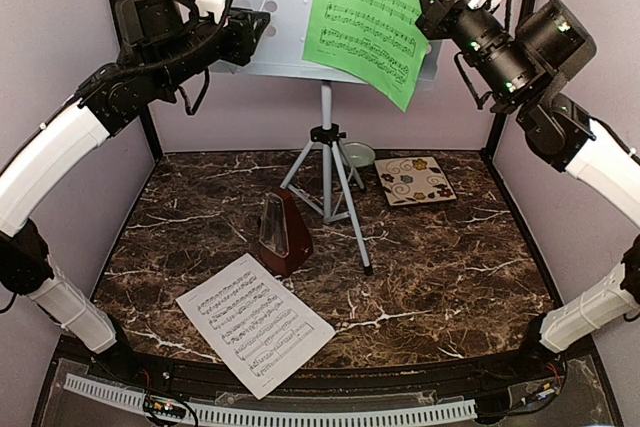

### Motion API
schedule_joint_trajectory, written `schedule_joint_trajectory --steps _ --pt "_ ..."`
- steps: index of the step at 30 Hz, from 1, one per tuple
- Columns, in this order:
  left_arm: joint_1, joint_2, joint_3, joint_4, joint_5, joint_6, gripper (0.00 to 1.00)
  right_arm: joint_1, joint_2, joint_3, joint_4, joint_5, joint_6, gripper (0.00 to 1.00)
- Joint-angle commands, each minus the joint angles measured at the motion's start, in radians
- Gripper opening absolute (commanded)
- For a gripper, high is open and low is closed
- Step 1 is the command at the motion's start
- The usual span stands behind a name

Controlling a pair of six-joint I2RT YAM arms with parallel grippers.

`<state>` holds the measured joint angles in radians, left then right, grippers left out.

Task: Set up the instrument practice props

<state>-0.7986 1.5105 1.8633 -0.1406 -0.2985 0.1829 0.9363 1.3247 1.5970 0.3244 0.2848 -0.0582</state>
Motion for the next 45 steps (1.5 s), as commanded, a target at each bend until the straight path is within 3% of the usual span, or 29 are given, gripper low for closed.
schedule_joint_trajectory --steps 1,10,19,45 --pt "0.006 -0.054 -0.037 0.102 -0.025 -0.004 0.29 -0.014 0.008 0.031 0.058 -0.007 -0.015 0.0" --pt "0.006 -0.085 -0.127 0.225 0.047 -0.019 0.0 -0.025 0.028 0.023 0.077 -0.02 -0.028 0.0" --pt "0.006 -0.108 -0.197 0.297 0.129 0.016 0.0 -0.043 0.098 0.063 0.123 -0.13 -0.034 0.0" --pt "0.005 -0.143 -0.265 0.363 0.225 0.05 0.0 -0.06 0.426 0.436 0.118 -0.395 -0.057 0.0"
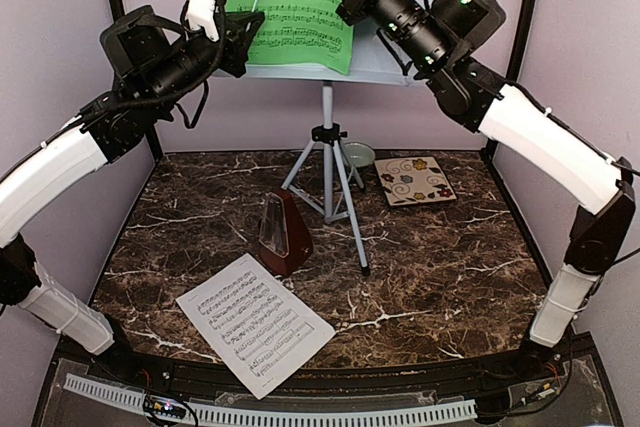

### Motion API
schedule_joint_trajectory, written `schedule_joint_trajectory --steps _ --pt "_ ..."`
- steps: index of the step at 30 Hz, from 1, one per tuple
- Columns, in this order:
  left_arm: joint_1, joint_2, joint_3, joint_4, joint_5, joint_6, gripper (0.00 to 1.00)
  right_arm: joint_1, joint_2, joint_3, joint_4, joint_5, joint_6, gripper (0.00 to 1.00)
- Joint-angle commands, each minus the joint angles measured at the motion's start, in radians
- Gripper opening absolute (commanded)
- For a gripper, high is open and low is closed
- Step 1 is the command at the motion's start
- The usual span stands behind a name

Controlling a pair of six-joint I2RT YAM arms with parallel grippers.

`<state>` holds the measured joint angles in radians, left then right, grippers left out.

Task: Set up the instrument practice props

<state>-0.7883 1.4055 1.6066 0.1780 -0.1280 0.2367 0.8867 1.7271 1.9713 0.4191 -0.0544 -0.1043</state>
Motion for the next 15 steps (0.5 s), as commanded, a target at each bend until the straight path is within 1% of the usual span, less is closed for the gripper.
schedule_joint_trajectory --steps 1,10,15 --pt "-0.005 -0.039 -0.008 0.045 0.053 -0.005 0.0 -0.011 0.032 0.071 0.022 -0.061 -0.009 0.0" --pt "-0.005 -0.035 -0.007 0.044 0.062 -0.007 0.0 -0.024 0.082 0.117 0.036 -0.115 0.025 0.0" --pt "-0.005 -0.033 -0.007 0.047 0.061 -0.006 0.0 -0.042 0.094 0.115 0.061 -0.149 0.076 0.0"
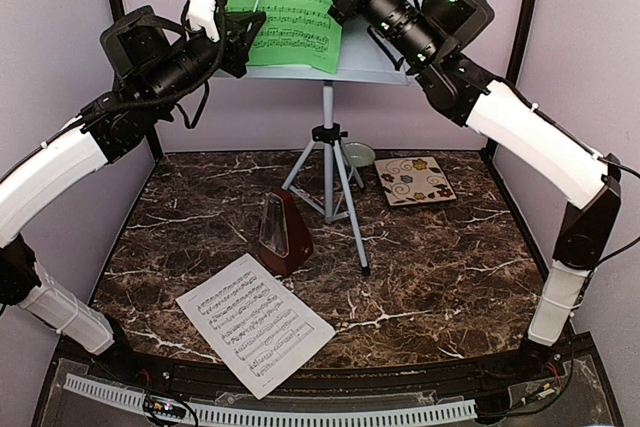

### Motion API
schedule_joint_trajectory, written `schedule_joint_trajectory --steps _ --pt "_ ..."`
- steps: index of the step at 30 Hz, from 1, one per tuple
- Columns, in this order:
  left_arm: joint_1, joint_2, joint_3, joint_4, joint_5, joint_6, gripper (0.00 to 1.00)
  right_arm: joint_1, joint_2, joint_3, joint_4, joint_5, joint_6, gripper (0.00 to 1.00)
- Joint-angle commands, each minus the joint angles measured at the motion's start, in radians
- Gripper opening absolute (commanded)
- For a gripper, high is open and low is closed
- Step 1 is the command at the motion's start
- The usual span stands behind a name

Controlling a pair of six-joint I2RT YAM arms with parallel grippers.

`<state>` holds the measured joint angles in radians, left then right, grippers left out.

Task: Set up the instrument practice props

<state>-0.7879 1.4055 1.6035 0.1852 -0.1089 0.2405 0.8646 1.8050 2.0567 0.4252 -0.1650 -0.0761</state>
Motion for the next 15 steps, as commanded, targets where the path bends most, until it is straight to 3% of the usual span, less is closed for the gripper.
schedule_joint_trajectory --steps 1,15 --pt "-0.005 -0.033 -0.004 0.04 0.041 -0.009 0.0 -0.02 0.021 0.034 0.055 -0.044 0.05 0.0" --pt "-0.005 -0.031 -0.006 0.043 0.035 -0.007 0.0 -0.029 0.08 0.093 0.067 -0.084 0.1 0.0"
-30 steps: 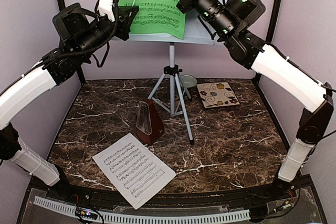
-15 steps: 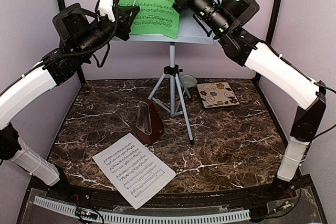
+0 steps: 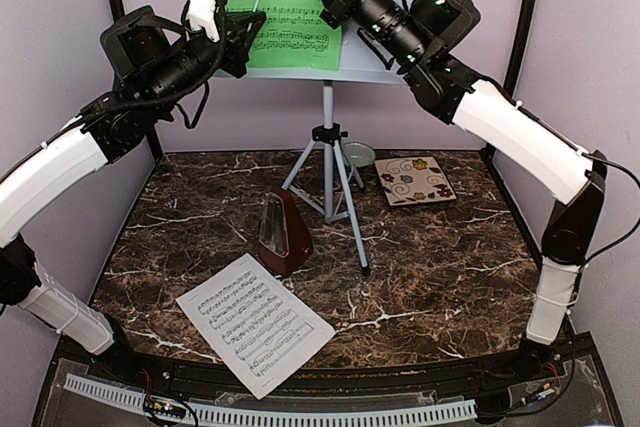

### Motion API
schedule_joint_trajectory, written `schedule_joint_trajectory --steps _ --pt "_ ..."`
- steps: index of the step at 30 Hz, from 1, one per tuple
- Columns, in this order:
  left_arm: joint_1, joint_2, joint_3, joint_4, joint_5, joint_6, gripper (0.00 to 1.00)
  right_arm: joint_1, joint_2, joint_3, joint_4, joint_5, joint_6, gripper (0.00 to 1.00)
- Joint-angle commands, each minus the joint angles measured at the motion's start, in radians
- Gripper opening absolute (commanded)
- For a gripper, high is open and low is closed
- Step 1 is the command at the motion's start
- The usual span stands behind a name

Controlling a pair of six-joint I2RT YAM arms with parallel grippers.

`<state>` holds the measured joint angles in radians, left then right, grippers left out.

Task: Set up the instrument practice props

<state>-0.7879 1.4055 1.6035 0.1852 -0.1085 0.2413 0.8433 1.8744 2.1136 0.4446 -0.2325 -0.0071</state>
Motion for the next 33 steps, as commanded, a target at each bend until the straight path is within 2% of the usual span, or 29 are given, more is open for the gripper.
schedule_joint_trajectory --steps 1,10,27,33 --pt "-0.005 -0.031 -0.007 0.043 0.035 -0.008 0.0 -0.008 0.009 0.037 0.052 -0.02 0.034 0.0" --pt "-0.005 -0.042 -0.027 0.071 0.049 -0.01 0.0 -0.008 0.007 0.027 0.08 -0.045 0.041 0.0" --pt "-0.005 -0.033 -0.02 0.074 0.047 -0.005 0.01 -0.009 0.056 0.083 0.032 -0.073 0.018 0.0" --pt "-0.005 -0.039 -0.028 0.075 0.046 0.0 0.24 -0.008 0.059 0.083 0.038 -0.068 0.021 0.0"
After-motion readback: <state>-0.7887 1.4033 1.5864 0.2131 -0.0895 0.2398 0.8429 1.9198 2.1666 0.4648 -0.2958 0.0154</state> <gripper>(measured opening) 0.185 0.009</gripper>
